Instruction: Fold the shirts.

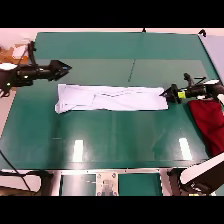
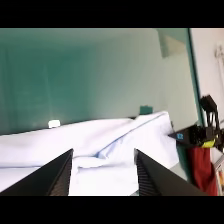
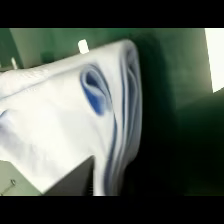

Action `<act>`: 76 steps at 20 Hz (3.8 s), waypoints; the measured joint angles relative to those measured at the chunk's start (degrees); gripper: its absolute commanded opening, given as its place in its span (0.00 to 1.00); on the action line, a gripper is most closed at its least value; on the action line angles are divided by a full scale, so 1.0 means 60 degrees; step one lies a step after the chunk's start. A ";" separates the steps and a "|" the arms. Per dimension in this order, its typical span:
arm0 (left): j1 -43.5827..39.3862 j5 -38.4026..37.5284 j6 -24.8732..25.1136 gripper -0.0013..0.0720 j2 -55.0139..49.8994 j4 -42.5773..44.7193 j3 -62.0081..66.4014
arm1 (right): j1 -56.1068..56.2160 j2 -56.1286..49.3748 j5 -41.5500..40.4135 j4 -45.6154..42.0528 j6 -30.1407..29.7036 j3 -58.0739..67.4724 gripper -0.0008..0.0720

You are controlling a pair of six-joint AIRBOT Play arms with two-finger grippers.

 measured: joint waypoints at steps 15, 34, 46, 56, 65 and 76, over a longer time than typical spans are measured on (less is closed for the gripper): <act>-0.5523 0.3359 -0.0597 0.05 -0.2652 0.0805 0.1534 | 0.0266 0.1934 0.4109 0.0302 0.0390 0.4007 0.03; -0.5402 -0.1198 -0.2561 0.05 -0.4863 0.3322 0.6663 | 0.0874 0.3322 0.4156 0.1341 0.1093 0.4364 0.03; -0.1832 -0.5788 -0.2747 0.05 -0.2459 0.8295 0.7264 | 0.7490 0.2353 -0.2674 0.1439 0.1807 0.1712 0.34; -0.0572 -0.6244 -0.2626 0.05 -0.2240 0.8455 0.7260 | 0.7974 0.1228 -0.5523 0.0754 0.1770 0.1406 0.84; -0.0499 -0.6113 -0.2619 0.05 -0.2233 0.8284 0.7260 | 0.3355 0.1843 -0.2331 0.0357 0.1628 -0.0554 0.84; -0.0499 -0.5989 -0.2779 0.05 -0.2233 0.8102 0.7260 | 0.4860 0.0623 -0.2532 0.2783 0.0368 -0.0149 0.03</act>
